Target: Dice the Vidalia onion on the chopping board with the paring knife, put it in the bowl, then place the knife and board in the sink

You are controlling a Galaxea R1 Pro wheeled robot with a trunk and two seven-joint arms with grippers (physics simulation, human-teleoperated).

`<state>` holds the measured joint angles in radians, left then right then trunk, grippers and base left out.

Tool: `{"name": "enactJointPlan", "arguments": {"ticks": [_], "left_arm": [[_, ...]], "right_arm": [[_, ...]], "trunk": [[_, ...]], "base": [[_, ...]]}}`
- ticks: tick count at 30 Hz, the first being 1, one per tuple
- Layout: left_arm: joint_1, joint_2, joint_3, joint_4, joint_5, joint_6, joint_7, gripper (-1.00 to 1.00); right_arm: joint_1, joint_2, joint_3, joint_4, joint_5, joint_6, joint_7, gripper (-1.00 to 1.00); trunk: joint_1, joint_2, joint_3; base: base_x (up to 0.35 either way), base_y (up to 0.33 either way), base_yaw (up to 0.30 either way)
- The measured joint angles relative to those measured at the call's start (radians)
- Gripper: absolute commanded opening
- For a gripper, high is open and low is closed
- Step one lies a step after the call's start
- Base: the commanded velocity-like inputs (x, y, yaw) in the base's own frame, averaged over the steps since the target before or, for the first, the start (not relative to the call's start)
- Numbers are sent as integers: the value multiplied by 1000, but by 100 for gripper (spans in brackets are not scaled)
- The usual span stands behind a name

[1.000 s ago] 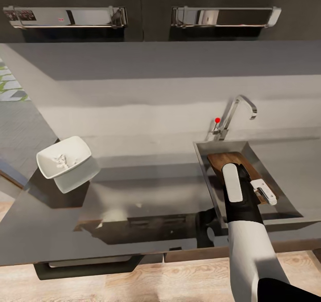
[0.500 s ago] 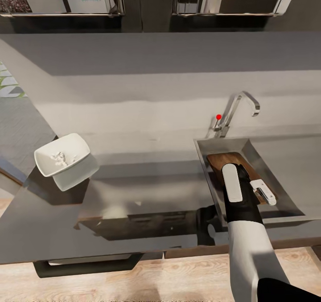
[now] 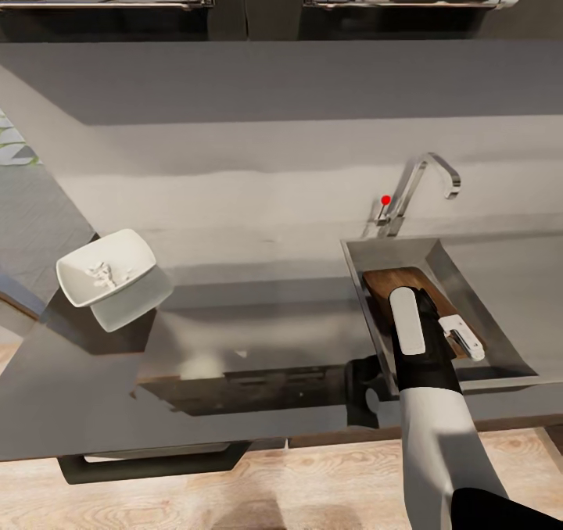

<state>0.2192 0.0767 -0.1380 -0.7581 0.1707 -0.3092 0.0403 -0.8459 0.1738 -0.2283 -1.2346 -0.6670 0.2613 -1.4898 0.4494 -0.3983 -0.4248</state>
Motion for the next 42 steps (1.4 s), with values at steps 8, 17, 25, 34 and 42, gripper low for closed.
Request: {"name": "enactJointPlan", "arguments": {"ticks": [8,17,25,34,42], "left_arm": [[0,0,0,0,0,0,0,100],[0,0,0,0,0,0,0,100],[0,1,0,0,0,0,0,100],[0,2,0,0,0,0,0,100],[0,1,0,0,0,0,0,100]], "right_arm": [[0,0,0,-1,-25,1,-2,100],[0,0,3,-33,-25,4,-4,100],[0,0,178,-310,-24,207,-4,100],[0,1,419,-356,-27,444,260,100],[3,1,426,-355,-23,563,436,100]], "trunk": [[0,0,0],[0,0,0],[0,0,0],[1,0,0],[1,0,0]], "base": [[0,0,0],[0,0,0],[-44,0,0],[-307,0,0],[-335,0,0]]}}
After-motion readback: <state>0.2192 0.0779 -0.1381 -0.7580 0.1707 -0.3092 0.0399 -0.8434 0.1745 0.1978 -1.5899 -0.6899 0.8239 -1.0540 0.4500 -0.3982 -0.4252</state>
